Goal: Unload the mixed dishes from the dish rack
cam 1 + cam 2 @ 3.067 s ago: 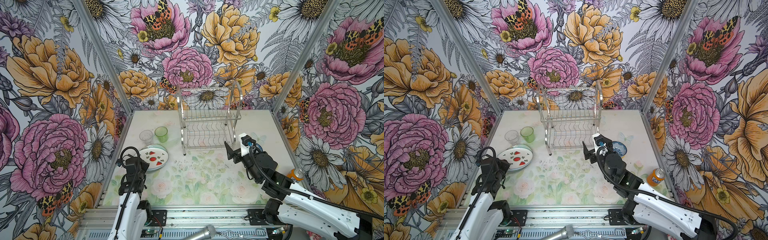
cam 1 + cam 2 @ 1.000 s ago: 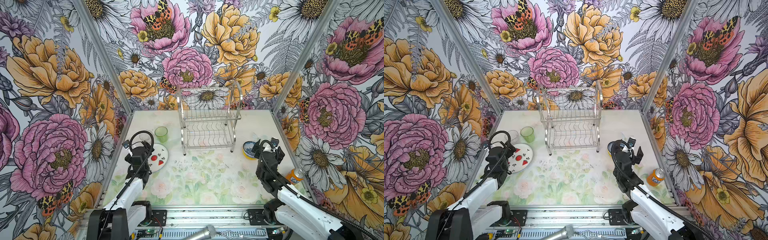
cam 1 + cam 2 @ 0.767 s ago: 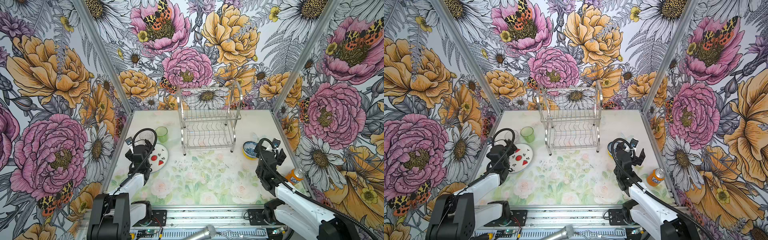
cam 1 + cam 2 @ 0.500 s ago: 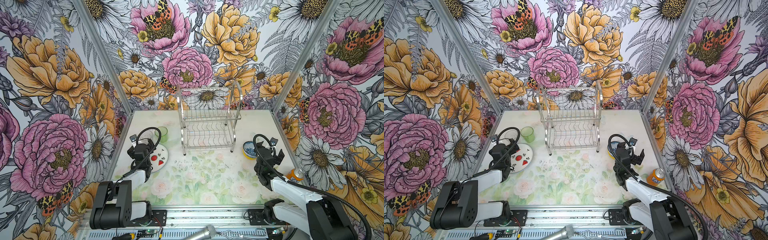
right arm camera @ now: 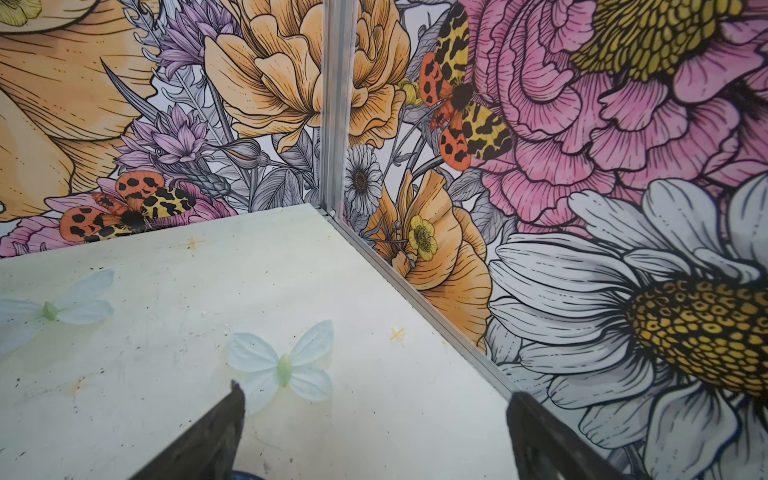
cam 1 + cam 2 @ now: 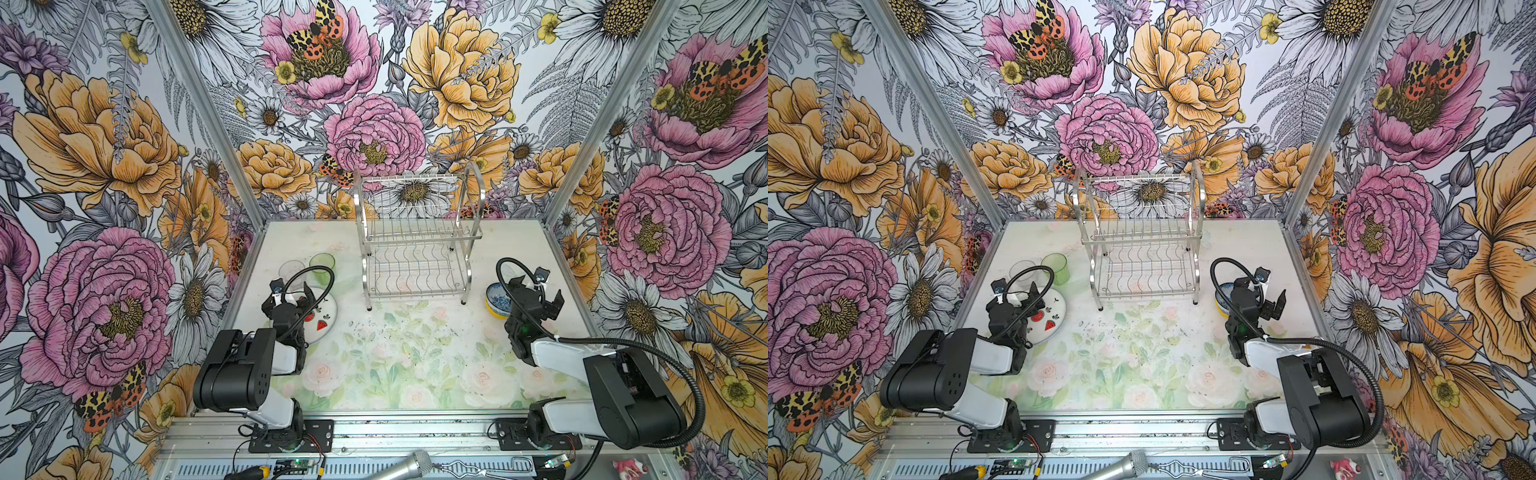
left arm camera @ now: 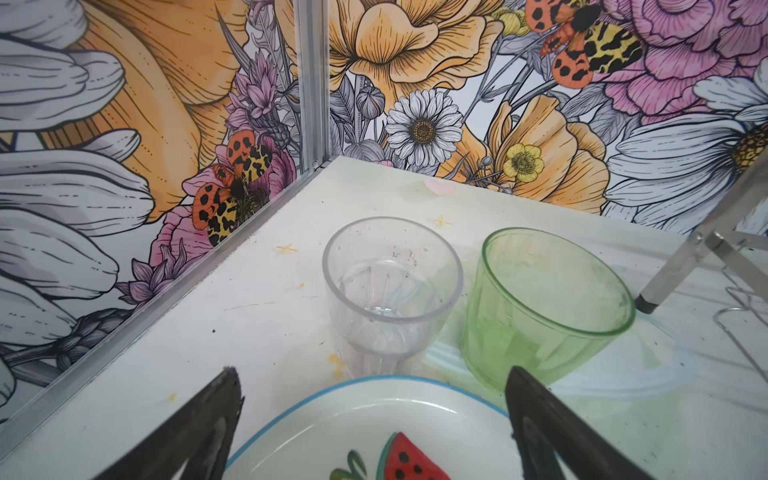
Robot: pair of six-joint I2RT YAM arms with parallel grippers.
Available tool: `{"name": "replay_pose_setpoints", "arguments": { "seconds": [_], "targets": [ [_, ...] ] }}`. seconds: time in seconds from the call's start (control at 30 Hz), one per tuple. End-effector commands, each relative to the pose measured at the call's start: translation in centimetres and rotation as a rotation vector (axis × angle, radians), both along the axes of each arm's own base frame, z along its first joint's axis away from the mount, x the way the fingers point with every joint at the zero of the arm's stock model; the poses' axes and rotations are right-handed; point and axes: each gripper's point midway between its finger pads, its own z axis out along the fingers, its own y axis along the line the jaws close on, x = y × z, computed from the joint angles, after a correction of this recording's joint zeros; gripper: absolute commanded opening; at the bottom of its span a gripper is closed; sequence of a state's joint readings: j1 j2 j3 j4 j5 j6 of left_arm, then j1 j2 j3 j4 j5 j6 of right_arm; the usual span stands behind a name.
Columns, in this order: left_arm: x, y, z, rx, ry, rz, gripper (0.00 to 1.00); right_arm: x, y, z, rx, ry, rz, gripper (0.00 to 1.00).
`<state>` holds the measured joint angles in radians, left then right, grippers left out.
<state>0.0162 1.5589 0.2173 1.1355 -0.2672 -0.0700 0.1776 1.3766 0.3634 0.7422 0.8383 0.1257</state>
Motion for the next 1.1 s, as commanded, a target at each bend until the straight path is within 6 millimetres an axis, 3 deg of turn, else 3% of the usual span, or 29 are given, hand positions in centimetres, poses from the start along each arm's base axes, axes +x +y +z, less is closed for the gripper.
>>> {"name": "replay_pose_setpoints", "arguments": {
  "seconds": [0.0, 0.27, 0.6, 0.87, 1.07],
  "targets": [
    [0.7, -1.1, 2.6, 0.026, -0.092, -0.057, 0.99, 1.5, 0.3, 0.8, 0.001, -0.036, 0.028, 0.99],
    [3.2, -2.1, 1.7, 0.041, 0.013, -0.11, 0.99, 3.5, 1.6, -0.8, -0.006, 0.033, 0.122, 0.99],
    [3.4, -2.1, 1.7, 0.041, 0.024, -0.11, 0.99, 4.8, 4.3, -1.6, 0.015, 0.069, 0.35, 0.99],
    [3.4, -2.0, 1.6, 0.041, 0.026, -0.108, 0.99, 5.1, 5.2, -3.3, 0.12, 0.043, 0.55, 1.0],
    [3.4, -1.9, 1.6, 0.04, 0.028, -0.095, 0.99, 5.2, 4.9, -3.3, 0.121, 0.043, 0.53, 0.99]
  ]
}}
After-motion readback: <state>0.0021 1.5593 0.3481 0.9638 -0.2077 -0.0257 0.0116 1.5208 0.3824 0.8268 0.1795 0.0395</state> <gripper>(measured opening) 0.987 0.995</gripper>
